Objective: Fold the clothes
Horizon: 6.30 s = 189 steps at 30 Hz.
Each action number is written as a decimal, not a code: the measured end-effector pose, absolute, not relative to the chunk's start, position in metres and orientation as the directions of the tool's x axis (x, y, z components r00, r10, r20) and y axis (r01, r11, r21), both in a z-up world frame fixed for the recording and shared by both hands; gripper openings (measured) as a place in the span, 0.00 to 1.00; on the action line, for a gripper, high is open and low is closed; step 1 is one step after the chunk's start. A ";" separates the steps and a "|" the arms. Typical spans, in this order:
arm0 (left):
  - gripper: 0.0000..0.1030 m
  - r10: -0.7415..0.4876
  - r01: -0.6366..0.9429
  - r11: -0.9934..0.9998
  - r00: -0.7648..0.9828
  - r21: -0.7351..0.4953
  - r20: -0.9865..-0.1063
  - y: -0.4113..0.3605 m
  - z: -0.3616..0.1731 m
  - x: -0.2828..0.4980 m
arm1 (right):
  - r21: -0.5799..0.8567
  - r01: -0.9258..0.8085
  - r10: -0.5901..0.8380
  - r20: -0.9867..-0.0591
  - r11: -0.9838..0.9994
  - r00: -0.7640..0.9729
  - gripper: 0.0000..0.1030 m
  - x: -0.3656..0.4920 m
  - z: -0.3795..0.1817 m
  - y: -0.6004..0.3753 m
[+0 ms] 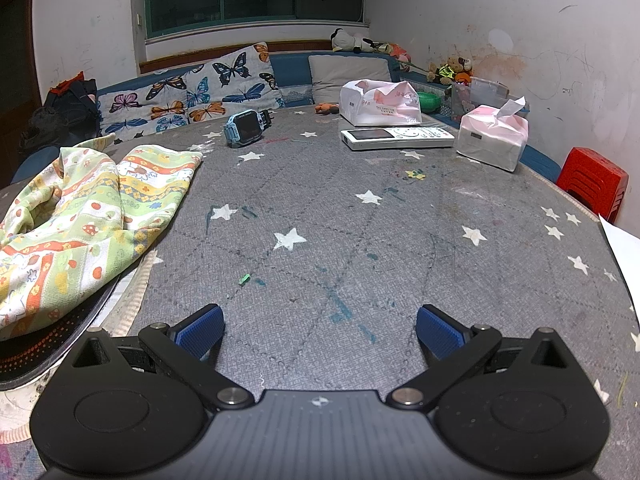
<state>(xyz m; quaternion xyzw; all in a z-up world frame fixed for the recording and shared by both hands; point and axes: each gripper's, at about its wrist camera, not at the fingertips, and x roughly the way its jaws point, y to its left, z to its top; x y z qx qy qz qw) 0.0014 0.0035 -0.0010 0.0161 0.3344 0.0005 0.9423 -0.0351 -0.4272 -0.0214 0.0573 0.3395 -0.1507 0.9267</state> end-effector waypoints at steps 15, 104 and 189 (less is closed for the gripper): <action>1.00 0.048 -0.033 0.999 0.770 0.035 -0.637 0.013 -0.006 0.006 | 0.003 0.212 -0.164 -0.622 0.977 0.765 1.00 -0.062 -0.003 -0.403; 1.00 -0.063 0.139 0.989 0.714 0.053 -0.698 -0.081 0.026 -0.037 | 0.036 -0.075 0.081 -0.648 0.996 0.757 1.00 -0.099 0.012 -0.325; 0.03 -0.272 0.264 0.954 0.575 -0.140 -0.772 -0.038 0.026 -0.019 | 0.145 -0.408 0.388 -0.691 0.901 0.610 0.07 -0.064 0.031 -0.319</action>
